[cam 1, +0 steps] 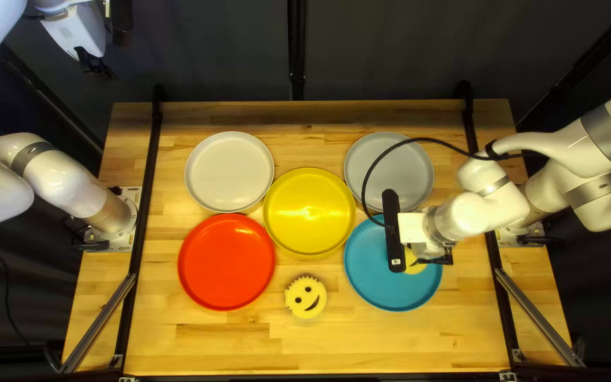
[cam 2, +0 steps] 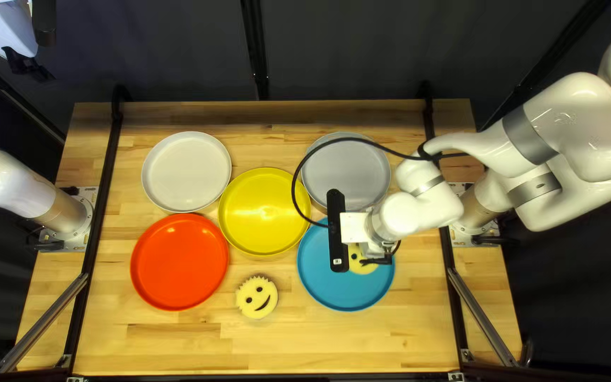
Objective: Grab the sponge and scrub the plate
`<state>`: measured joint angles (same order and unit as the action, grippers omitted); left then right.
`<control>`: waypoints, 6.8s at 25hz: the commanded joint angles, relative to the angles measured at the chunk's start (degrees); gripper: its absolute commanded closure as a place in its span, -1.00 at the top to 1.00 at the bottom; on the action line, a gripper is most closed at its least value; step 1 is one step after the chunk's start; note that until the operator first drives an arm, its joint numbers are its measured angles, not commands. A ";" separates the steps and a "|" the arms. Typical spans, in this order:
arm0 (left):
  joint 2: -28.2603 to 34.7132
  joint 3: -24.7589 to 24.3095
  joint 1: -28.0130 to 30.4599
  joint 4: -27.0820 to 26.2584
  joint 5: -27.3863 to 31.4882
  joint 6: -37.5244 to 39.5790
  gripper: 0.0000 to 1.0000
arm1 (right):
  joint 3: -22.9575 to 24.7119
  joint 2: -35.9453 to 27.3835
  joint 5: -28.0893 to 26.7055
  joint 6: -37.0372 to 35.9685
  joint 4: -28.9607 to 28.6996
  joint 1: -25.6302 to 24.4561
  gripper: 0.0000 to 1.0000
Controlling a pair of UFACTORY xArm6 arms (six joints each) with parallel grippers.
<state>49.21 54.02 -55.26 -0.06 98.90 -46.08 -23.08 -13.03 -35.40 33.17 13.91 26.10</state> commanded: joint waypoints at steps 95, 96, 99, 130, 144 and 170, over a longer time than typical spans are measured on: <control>0.00 0.00 0.00 0.00 0.00 0.00 1.00 | -14.13 8.90 -6.32 -13.80 -10.23 -10.76 -1.00; 0.00 0.00 0.00 0.00 0.00 0.00 1.00 | -14.92 8.91 -7.09 -14.69 -10.25 -11.72 -1.00; 0.00 0.00 0.00 0.00 0.00 0.00 1.00 | -16.94 9.55 -8.21 -17.40 -10.27 -14.44 -1.00; 0.00 0.00 0.00 0.00 0.00 0.00 1.00 | -30.51 24.60 1.35 -29.40 -4.26 -24.73 -1.00; 0.00 0.00 0.00 0.00 0.00 0.00 1.00 | -30.51 24.60 1.35 -29.40 -4.26 -24.73 -1.00; 0.00 0.00 0.00 0.00 0.00 0.00 1.00 | -27.51 26.52 7.42 -37.82 -5.23 -33.97 -1.00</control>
<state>49.21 54.02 -55.26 -0.06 98.90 -46.08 -50.19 12.82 -28.63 -3.18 8.40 -6.43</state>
